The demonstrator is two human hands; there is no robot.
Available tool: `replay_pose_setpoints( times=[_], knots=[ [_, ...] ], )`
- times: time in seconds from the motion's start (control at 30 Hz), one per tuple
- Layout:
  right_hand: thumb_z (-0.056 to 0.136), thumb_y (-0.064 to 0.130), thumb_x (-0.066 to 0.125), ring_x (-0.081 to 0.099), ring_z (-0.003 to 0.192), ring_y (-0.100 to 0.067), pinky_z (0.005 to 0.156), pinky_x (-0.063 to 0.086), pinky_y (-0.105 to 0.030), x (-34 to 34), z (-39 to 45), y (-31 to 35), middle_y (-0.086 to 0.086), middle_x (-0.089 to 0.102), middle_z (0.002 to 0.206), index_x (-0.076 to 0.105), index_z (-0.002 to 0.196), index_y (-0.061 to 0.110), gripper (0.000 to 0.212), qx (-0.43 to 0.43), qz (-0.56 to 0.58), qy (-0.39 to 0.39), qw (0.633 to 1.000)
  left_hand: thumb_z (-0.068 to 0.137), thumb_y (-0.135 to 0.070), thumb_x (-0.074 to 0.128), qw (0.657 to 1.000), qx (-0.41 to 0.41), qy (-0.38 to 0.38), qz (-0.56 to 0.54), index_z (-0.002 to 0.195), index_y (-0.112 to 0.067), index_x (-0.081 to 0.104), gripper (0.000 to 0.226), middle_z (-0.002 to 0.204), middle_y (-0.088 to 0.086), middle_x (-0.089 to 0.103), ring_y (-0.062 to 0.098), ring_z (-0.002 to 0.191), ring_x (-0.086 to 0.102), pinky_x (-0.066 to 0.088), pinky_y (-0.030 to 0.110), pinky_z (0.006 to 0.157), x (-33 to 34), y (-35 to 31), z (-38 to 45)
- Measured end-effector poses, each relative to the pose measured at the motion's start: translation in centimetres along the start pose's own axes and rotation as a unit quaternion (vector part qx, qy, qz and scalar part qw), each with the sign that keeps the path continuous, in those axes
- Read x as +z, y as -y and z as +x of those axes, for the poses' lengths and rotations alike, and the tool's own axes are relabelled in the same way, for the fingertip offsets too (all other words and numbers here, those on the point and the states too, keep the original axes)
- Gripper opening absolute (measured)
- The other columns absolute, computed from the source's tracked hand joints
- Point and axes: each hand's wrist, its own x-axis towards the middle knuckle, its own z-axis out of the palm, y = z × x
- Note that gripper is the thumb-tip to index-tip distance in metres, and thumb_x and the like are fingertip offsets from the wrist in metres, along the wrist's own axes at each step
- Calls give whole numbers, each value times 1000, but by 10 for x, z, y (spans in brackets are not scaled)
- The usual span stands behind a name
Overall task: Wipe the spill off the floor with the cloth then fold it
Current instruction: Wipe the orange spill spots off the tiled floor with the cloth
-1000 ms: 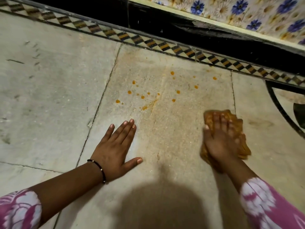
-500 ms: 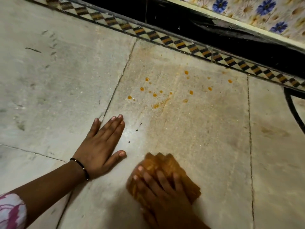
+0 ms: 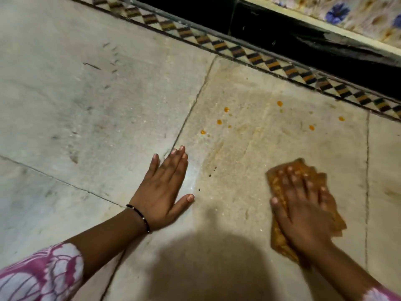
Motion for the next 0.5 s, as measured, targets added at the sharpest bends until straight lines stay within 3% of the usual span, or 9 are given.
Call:
replay_pose_setpoints(
  times=[0.07,0.17,0.27,0.4,0.5],
  knots=[
    [96,53,17,27,137,-32,109,15,-51,7,-11,42,-4,38,150,28,147,24,60,-69,-5,-27,997,94,-55,24,1000,3,-10,-4,149,-1,14,78,158,16,7,27,147,5,3,49,117,-1,-1,-1],
    [96,48,28,24,140,-25,111,13,-50,6,15,110,6,29,154,26,147,32,54,-193,4,-33,981,95,-55,18,999,-14,-35,-32,148,4,13,79,157,21,5,32,146,5,2,49,117,-1,0,-1],
    [98,47,24,14,145,-22,115,4,-48,-19,77,147,10,15,158,17,149,36,53,-273,13,-29,962,95,-56,15,997,-42,-43,-46,147,7,12,81,157,23,5,33,146,5,4,50,117,-1,3,-2],
    [99,52,21,1,146,-21,117,0,-44,-47,149,99,12,3,160,7,150,39,55,-160,65,6,985,96,-56,14,999,-24,-29,-32,147,7,11,81,157,22,3,32,146,3,5,50,116,1,6,-3],
    [94,62,9,4,146,-21,116,5,-45,-36,116,39,10,4,160,2,150,40,61,-78,44,-16,996,96,-57,13,999,-14,-18,-31,148,6,9,81,157,21,0,31,147,1,6,51,116,2,7,-3]
  ],
)
